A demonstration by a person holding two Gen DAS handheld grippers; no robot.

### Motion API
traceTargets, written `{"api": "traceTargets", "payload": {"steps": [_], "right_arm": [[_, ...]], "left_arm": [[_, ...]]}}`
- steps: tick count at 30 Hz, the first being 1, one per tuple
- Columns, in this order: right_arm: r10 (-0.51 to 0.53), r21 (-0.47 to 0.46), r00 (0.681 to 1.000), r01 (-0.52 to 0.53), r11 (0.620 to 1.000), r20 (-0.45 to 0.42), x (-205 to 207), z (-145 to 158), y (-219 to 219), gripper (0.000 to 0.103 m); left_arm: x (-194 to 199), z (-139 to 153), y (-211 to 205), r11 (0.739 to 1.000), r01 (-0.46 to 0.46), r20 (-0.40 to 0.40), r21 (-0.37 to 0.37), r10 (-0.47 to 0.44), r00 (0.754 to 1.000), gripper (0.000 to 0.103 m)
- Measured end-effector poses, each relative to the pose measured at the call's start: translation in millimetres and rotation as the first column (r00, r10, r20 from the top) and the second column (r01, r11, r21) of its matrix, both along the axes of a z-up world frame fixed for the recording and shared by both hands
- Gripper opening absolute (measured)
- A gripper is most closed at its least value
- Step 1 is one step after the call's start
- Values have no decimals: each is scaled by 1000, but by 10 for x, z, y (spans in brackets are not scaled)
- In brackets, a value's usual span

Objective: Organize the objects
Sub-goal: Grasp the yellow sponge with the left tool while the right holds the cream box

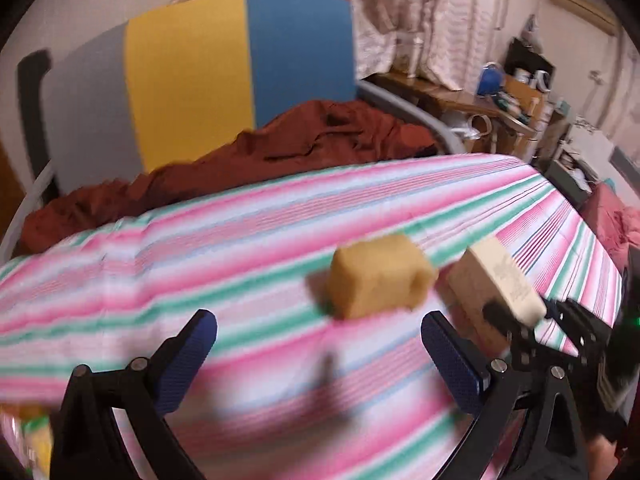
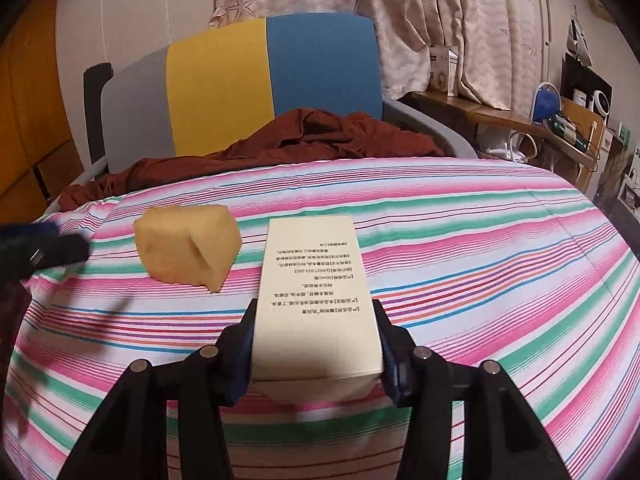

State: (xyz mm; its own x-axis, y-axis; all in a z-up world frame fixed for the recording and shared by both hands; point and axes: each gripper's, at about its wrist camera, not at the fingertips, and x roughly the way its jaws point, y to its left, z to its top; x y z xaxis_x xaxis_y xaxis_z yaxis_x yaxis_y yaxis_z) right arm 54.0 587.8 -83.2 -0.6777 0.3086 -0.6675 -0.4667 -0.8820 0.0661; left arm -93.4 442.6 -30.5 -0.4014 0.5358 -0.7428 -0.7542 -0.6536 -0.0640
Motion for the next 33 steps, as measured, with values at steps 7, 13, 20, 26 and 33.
{"api": "traceTargets", "payload": {"steps": [7, 13, 20, 26, 33], "right_arm": [[-6, -10, 1000, 6, 1000, -12, 27, -9, 11, 51], [-10, -16, 1000, 10, 1000, -18, 34, -20, 27, 51], [-10, -26, 1000, 10, 1000, -26, 47, -20, 34, 51], [-13, -20, 1000, 12, 1000, -26, 42, -23, 26, 51], [-16, -19, 1000, 16, 1000, -27, 52, -19, 23, 51]], "left_arm": [[-165, -53, 460, 994, 80, -82, -70, -86, 993, 103], [-201, -244, 761, 982, 112, -98, -153, -128, 987, 103], [-234, -293, 733, 996, 84, -6, -11, -84, 996, 85], [-75, -275, 723, 991, 131, 17, 31, -132, 991, 57], [-1, -329, 577, 993, 116, 60, 18, -117, 991, 57]]}}
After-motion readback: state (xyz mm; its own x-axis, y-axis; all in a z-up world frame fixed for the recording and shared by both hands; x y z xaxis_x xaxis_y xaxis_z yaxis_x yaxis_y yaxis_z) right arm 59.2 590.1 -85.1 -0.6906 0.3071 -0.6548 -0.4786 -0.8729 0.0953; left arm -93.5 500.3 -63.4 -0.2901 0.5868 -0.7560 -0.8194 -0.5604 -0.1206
